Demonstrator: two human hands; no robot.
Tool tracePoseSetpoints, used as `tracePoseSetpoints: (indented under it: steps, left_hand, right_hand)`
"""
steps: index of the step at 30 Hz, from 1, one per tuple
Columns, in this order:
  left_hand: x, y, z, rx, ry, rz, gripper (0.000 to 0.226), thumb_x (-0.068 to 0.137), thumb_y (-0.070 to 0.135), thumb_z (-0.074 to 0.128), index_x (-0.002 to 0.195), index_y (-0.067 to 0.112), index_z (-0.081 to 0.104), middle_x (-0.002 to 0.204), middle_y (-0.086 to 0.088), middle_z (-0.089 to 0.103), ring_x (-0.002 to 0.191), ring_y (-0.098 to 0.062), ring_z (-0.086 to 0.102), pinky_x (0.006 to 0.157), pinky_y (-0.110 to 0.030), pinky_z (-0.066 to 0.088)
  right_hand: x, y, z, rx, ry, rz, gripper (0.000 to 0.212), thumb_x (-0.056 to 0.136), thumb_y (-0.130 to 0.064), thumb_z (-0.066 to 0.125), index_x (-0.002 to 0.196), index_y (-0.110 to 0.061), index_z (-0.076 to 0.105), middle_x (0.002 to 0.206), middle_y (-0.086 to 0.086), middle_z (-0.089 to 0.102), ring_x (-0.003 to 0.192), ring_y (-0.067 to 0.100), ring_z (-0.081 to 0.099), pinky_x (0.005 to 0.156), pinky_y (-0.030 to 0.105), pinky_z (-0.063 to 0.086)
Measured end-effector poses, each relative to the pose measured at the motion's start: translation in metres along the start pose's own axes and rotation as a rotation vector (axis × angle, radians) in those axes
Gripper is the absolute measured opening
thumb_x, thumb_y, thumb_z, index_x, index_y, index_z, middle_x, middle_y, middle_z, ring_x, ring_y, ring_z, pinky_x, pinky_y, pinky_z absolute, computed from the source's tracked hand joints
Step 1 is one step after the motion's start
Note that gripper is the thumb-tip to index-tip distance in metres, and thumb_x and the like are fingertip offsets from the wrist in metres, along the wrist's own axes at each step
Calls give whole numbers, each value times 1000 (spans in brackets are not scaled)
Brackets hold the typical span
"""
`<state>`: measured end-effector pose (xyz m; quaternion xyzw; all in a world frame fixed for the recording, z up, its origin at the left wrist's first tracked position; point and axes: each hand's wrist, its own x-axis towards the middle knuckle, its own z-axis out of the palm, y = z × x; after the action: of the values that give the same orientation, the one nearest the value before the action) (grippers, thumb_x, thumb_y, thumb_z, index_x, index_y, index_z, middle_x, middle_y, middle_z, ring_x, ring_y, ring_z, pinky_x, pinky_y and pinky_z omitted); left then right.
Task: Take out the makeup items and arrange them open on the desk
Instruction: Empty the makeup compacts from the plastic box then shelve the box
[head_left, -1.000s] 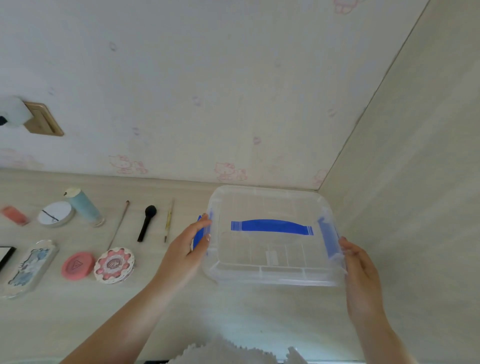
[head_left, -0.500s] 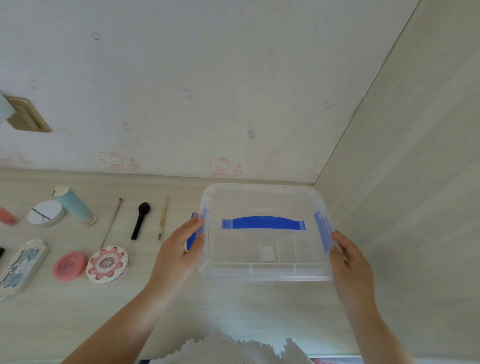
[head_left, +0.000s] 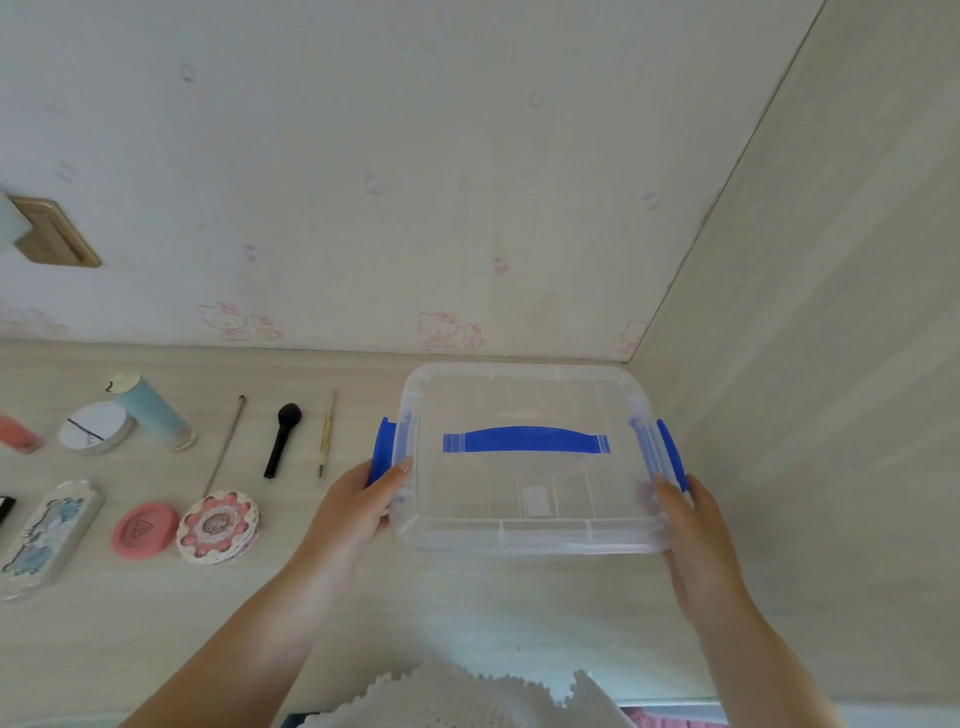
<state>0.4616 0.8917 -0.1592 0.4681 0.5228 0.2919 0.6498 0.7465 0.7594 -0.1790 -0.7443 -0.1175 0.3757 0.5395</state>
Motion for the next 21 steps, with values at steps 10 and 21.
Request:
tracePoseSetpoints:
  steps: [10, 21]
  left_hand:
    - [-4, -1, 10, 315, 142, 208, 22, 92, 32, 52, 69, 31, 53, 49, 18, 46, 45, 2, 43, 55, -21, 33]
    - [-5, 0, 14, 330, 172, 261, 19, 91, 23, 53, 72, 23, 54, 46, 15, 43, 43, 0, 41, 44, -8, 33]
  right_hand:
    - [-8, -4, 4, -98, 83, -241, 28, 89, -29, 58, 114, -18, 60, 91, -4, 64, 82, 12, 58, 75, 26, 45]
    - [-10, -4, 2, -122, 113, -313, 18, 90, -27, 56, 105, -26, 65, 72, -10, 61, 59, -4, 53, 63, 21, 42]
